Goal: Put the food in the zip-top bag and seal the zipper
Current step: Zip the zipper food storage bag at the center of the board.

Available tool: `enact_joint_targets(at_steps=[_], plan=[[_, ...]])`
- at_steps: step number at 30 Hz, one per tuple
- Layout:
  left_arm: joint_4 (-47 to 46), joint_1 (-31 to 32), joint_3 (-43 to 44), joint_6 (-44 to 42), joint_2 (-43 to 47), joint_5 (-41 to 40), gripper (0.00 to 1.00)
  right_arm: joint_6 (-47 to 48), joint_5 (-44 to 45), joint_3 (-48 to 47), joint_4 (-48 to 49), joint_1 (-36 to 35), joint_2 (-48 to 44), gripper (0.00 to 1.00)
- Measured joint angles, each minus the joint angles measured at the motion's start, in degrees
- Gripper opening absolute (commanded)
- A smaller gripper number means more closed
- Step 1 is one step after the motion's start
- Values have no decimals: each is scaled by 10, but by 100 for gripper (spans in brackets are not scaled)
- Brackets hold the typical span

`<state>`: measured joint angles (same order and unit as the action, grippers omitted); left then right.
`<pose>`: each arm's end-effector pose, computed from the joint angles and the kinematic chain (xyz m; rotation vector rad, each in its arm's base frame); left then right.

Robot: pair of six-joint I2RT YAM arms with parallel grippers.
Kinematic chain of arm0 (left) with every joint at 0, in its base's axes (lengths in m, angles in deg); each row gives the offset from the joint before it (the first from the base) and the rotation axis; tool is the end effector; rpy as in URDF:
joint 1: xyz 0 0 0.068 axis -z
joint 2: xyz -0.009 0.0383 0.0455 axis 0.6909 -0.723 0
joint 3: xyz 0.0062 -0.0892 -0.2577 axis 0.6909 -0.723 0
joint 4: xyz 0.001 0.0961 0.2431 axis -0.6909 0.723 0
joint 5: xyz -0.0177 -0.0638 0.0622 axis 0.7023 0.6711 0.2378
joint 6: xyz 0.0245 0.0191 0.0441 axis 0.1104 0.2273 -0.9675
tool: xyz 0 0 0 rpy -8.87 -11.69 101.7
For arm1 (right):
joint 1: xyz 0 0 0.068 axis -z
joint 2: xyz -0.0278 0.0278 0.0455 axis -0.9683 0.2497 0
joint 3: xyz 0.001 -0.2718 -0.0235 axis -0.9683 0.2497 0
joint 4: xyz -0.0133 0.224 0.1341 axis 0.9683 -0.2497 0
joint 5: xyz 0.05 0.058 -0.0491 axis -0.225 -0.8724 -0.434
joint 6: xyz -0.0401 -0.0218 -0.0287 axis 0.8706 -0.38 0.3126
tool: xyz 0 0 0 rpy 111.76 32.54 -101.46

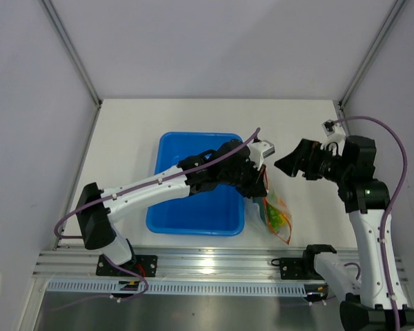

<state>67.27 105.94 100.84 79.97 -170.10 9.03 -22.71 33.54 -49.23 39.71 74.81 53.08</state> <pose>0.1667 -0.3352 0.3417 0.9258 2.1568 -1.0810 0.1555 0.0229 0.3802 -0.1321 2.0580 0.8237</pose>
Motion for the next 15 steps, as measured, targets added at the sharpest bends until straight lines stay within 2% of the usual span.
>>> enact_joint_targets(at_steps=[4,7,15], plan=[[0,0,0,0,0,-8,1,-49,27,-63,-55,2,86,99],[0,0,0,1,-1,-16,1,-70,32,-70,-87,2,121,99],[-2,0,12,1,-16,-27,1,-83,24,-73,-129,2,112,98]])
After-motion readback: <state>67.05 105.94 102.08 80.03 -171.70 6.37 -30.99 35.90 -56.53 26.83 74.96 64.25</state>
